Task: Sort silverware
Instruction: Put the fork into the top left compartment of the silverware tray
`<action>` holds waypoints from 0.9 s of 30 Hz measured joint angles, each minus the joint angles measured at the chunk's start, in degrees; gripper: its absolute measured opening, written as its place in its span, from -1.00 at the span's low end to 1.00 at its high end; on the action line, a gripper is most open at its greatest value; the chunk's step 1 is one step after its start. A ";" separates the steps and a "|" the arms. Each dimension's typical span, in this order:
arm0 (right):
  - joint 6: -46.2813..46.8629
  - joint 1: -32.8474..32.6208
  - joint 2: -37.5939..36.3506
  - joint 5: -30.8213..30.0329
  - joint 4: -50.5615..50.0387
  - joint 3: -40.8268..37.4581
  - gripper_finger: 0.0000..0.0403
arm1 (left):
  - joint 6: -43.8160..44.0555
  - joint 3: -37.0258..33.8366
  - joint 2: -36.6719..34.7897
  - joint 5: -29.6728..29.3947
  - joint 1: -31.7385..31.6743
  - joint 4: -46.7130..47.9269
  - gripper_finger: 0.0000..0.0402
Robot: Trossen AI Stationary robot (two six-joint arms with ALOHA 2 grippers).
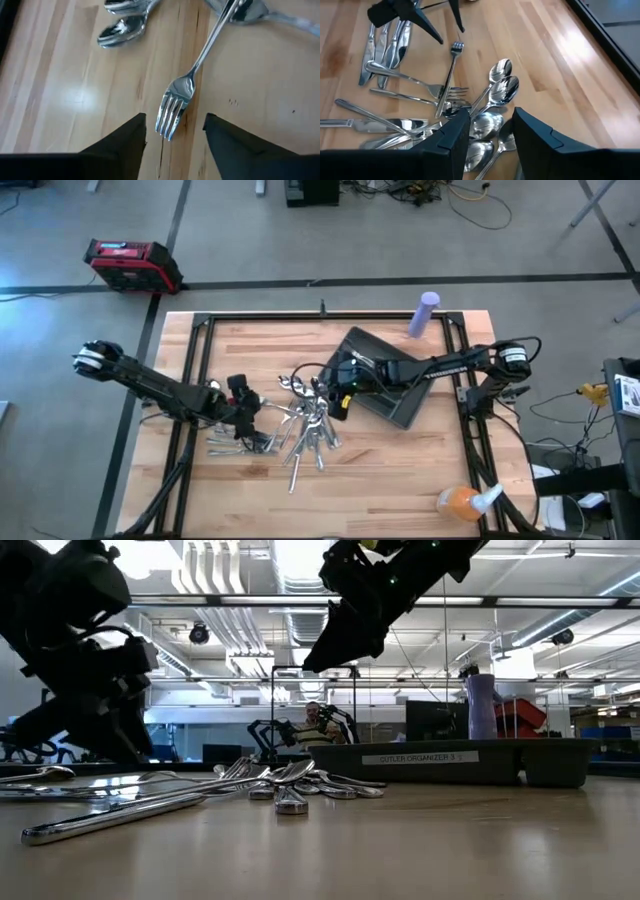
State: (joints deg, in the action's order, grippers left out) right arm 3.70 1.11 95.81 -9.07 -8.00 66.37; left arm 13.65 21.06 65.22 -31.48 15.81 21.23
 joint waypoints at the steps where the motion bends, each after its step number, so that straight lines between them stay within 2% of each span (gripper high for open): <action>1: 0.19 -0.14 0.00 0.00 -0.18 0.00 -0.37 | -0.05 0.00 0.66 -0.01 -0.11 -0.44 0.03; 8: 0.33 -0.51 0.00 0.01 -0.07 0.00 -0.43 | -4.58 -0.20 6.16 2.12 -2.25 -8.88 0.21; 16: 1.30 -1.33 0.00 0.01 0.20 0.00 -0.47 | -7.93 0.24 14.03 5.52 -10.05 -18.19 0.06; 21: 2.36 -3.15 0.00 0.03 0.03 0.00 -0.49 | -8.48 0.19 13.35 9.74 -11.26 -18.02 -0.22; 27: 2.39 -4.72 0.00 0.05 0.05 0.00 -0.45 | -9.61 -0.17 9.26 13.03 -11.29 -15.08 -0.88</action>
State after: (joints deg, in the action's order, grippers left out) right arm 6.09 -3.61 95.81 -9.02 -7.94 66.37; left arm 4.04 20.89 74.48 -18.45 4.52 6.14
